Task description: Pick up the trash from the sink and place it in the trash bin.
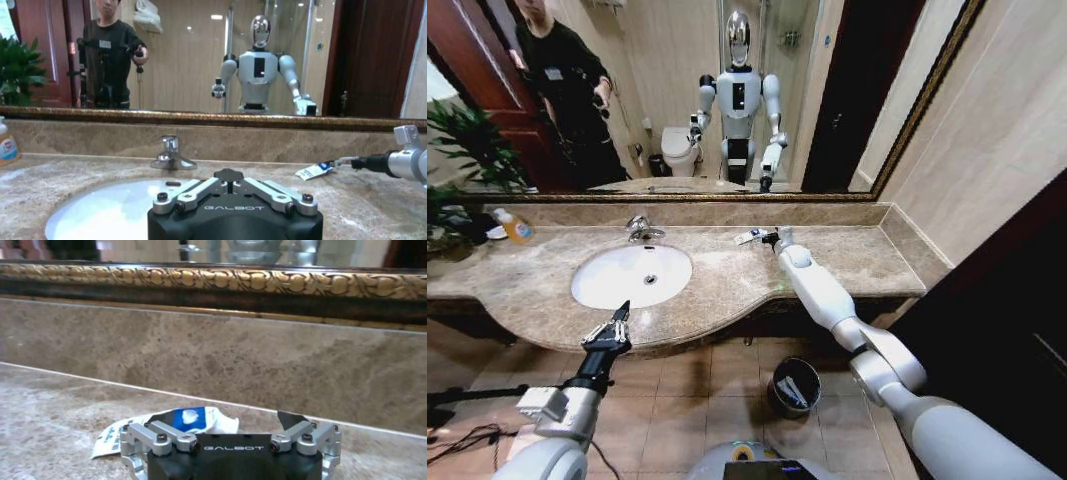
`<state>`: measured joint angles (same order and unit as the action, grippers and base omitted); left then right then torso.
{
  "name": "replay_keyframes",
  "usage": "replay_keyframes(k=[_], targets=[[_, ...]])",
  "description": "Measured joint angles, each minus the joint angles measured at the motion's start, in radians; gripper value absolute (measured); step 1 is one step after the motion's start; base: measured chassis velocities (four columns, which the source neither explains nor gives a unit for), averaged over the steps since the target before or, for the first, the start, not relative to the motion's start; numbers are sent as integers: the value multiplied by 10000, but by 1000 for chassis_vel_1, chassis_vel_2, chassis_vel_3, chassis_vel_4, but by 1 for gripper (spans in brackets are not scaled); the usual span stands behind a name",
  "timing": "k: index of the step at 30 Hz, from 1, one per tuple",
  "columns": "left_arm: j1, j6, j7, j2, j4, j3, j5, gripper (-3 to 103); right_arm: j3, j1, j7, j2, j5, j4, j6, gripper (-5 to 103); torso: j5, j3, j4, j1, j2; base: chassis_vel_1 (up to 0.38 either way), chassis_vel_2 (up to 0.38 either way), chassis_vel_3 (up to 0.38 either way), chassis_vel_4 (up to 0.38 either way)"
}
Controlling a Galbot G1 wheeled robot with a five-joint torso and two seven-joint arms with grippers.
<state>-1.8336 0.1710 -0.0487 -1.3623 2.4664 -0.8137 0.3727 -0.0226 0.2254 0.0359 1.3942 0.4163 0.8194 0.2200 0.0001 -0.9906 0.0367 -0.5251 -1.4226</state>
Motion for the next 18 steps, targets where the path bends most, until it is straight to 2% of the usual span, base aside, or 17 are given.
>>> replay_keyframes(k=[1,5,9,18], targets=[[0,0,0,0,0,0,0,0,0,0,0,0,0,0,0,100,0,0,0,0,0,0,0,0,0],[1,0,0,0,0,0,0,0,-23,-205,1470,72,-81,-336,-412,100,0,0,2,0,0,0,0,0,0],[0,0,0,0,0,0,0,0,-3,-329,1983,186,-120,-573,-447,100,-1,0,1,0,0,0,0,0,0],[0,0,0,0,0,0,0,0,-94,-612,2353,611,-768,-1373,-568,100,-1,0,1,0,0,0,0,0,0]])
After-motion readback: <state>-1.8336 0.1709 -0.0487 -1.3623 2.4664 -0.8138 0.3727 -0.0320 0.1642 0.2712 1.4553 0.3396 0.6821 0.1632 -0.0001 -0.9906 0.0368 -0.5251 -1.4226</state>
